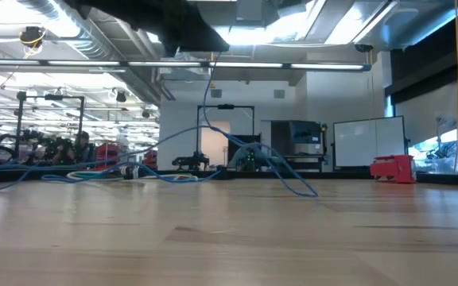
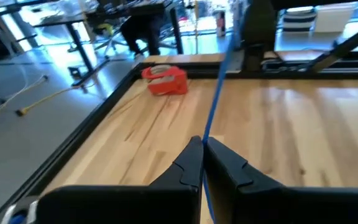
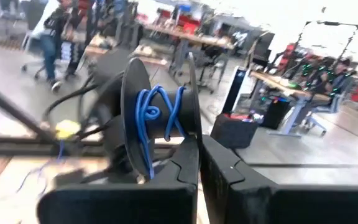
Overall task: Coil cords
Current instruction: Coil the blue wire onto the spool
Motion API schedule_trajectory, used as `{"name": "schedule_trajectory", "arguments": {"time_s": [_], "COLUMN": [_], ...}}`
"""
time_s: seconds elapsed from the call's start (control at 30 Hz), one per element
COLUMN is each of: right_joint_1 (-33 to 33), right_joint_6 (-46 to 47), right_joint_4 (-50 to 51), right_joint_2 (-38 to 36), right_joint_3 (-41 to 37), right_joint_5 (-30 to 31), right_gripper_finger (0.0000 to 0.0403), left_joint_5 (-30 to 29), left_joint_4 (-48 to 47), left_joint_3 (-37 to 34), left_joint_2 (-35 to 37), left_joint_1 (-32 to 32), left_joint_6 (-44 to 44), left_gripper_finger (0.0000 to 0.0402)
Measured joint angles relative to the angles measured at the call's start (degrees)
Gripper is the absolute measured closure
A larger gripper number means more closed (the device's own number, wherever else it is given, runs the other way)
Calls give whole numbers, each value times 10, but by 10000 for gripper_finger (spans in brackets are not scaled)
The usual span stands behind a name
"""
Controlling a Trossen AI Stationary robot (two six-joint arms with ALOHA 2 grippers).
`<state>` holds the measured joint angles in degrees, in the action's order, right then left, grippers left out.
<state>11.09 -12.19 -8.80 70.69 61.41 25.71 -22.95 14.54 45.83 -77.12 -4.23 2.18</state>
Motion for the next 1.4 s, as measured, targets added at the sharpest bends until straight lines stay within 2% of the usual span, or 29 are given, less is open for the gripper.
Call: {"name": "schedule_trajectory", "arguments": {"time_s": [0.2, 0.4, 0.6, 0.77, 0.93, 1.13, 1.23, 1.4], "right_joint_1": [26, 28, 28, 8, -27, -52, -57, -55], "right_joint_6": [-1, 5, 14, 14, 14, 12, 13, 14], "right_joint_4": [93, 202, 248, 241, 186, 103, 71, 32], "right_joint_2": [-1, 2, 30, 75, 122, 158, 166, 167], "right_joint_3": [1, 1, 0, 0, -1, -1, -1, -2], "right_joint_5": [70, 78, 94, 120, 123, 121, 97, 94], "right_gripper_finger": [395, 395, 395, 395, 395, 395, 395, 395], "left_joint_5": [-4, -6, -5, 9, 21, 22, 22, 22], "left_joint_4": [-53, -153, -171, -130, -83, -19, 33, 117], "left_joint_3": [-1, -1, 0, 0, 0, 1, 1, 2], "left_joint_2": [29, 103, 161, 170, 149, 104, 76, 30], "left_joint_1": [2, 2, -2, -22, -43, -52, -52, -52], "left_joint_6": [-2, -25, -37, -35, -34, -33, -25, -11], "left_gripper_finger": [396, 396, 396, 396, 396, 396, 396, 396]}}
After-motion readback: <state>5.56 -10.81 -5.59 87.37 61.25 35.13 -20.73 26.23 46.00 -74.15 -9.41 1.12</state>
